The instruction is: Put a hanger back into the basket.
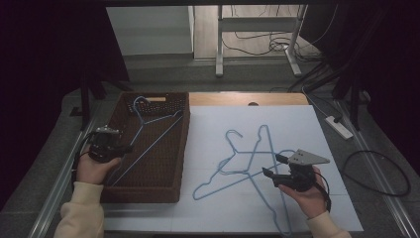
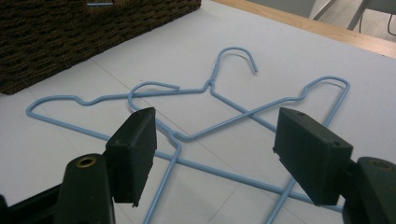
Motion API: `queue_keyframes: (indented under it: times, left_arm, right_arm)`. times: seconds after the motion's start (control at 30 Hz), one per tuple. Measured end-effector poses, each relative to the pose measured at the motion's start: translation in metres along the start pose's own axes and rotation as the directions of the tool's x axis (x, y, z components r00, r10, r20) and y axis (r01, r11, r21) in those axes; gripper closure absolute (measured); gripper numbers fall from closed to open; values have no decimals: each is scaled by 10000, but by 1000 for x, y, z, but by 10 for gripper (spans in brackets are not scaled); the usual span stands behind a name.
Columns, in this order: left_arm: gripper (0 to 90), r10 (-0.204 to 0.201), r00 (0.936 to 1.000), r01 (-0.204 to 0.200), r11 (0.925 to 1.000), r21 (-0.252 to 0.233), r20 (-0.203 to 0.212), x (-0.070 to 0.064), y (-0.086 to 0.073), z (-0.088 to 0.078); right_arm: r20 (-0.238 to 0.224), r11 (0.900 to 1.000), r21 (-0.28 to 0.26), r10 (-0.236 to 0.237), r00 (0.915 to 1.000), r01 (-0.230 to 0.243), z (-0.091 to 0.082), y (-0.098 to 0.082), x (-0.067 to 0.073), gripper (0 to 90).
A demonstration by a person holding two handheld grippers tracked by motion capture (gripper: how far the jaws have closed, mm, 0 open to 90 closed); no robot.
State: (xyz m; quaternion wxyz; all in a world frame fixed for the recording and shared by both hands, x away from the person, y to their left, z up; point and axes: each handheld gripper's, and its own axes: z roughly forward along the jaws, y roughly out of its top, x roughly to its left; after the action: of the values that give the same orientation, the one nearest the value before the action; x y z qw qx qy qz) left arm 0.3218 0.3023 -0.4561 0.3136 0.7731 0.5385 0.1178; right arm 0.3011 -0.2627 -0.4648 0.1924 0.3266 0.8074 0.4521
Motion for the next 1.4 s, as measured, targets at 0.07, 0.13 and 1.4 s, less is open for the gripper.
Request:
queue_keyframes:
  times: [0.07,0.13,1.4]
  left_arm:
    - [862,-96,9994,102,9998,182,-334,1,0,2]
    - [861,-135,9985,149,9995,275,-530,1,0,3]
    - [319,797,9964,-690,9577,-2794,272,-46,-2,-46]
  right_arm:
    - [-2,10000,15,19,10000,-19,1,0,0,302]
    - [1,10000,19,23,10000,-23,1,0,0,302]
    - [-12,9999,48,155,9999,-155,0,-2,-5,298]
